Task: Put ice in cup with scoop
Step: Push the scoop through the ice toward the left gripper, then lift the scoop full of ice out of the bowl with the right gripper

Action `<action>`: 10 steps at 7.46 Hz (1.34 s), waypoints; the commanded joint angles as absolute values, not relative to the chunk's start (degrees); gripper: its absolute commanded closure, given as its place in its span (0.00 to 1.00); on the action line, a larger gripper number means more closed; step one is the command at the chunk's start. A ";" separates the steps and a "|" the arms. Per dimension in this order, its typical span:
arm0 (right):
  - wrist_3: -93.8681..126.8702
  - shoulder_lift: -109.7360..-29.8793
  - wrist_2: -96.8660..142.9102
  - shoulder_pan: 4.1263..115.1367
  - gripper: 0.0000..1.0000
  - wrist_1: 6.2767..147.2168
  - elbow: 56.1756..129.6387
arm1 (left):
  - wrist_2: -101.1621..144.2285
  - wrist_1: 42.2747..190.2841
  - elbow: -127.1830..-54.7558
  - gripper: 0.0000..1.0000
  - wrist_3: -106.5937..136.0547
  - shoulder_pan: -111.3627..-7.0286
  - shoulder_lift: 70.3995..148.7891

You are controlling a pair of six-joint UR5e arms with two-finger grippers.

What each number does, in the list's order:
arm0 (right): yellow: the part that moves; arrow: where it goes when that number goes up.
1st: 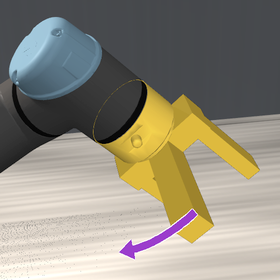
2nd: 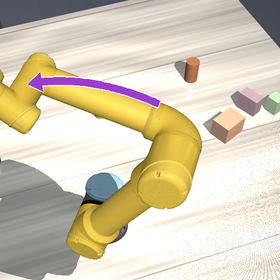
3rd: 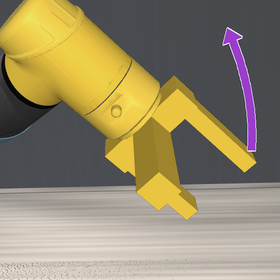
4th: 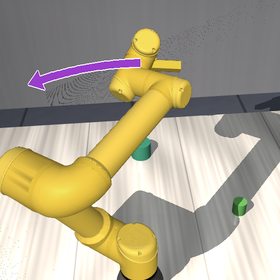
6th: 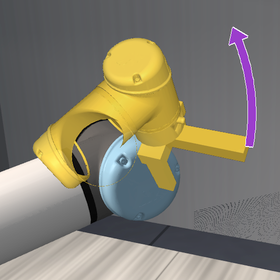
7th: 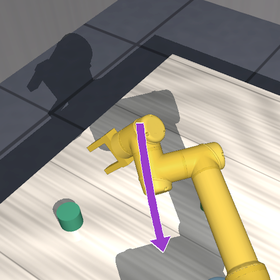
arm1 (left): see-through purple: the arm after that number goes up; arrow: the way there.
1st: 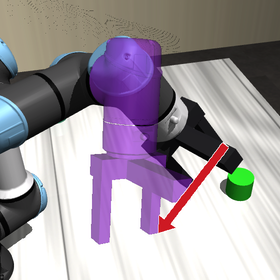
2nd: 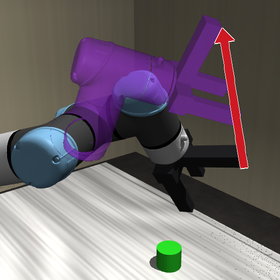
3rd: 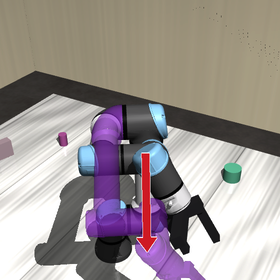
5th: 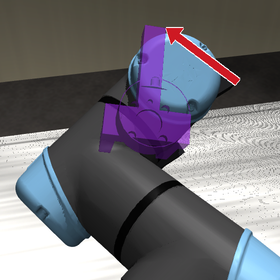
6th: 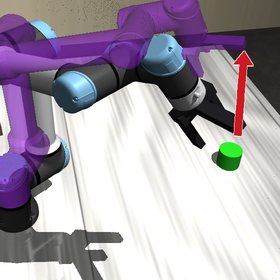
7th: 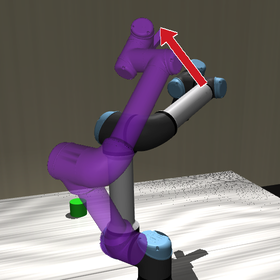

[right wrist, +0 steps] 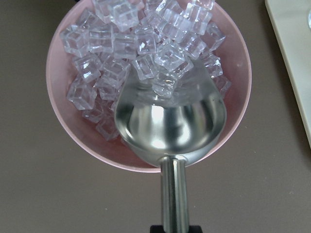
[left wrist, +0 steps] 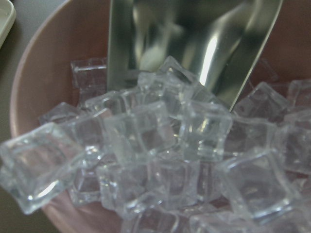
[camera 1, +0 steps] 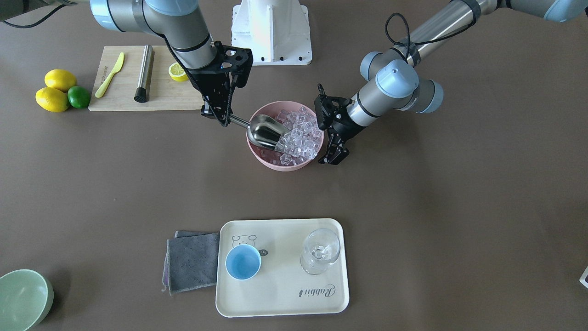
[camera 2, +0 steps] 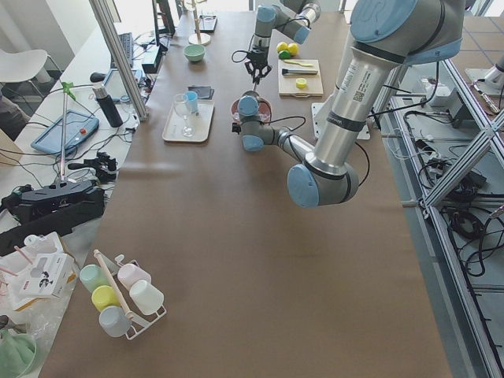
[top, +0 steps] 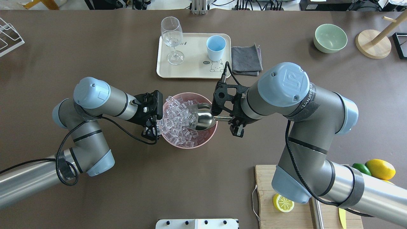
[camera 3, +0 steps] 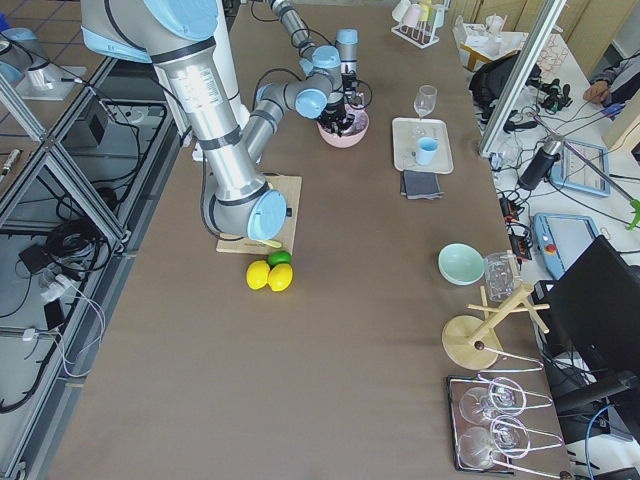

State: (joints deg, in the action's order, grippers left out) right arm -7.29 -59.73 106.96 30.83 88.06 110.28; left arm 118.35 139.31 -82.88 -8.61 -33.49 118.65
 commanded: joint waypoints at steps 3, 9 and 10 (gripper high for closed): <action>-1.15 -60.03 112.58 33.83 1.00 83.41 110.30 | 118.30 139.31 -82.88 0.01 -8.61 -33.49 118.56; 3.40 -61.78 117.60 38.23 1.00 75.88 109.96 | 118.39 139.39 -82.88 0.01 -8.61 -33.49 118.48; 5.08 -61.96 117.42 38.06 1.00 73.59 108.73 | 118.39 139.39 -82.88 0.01 -8.61 -33.57 118.48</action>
State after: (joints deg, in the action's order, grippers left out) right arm 1.84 -61.14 117.54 38.13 77.99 110.18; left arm 118.34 139.35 -82.88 -8.61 -33.49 118.50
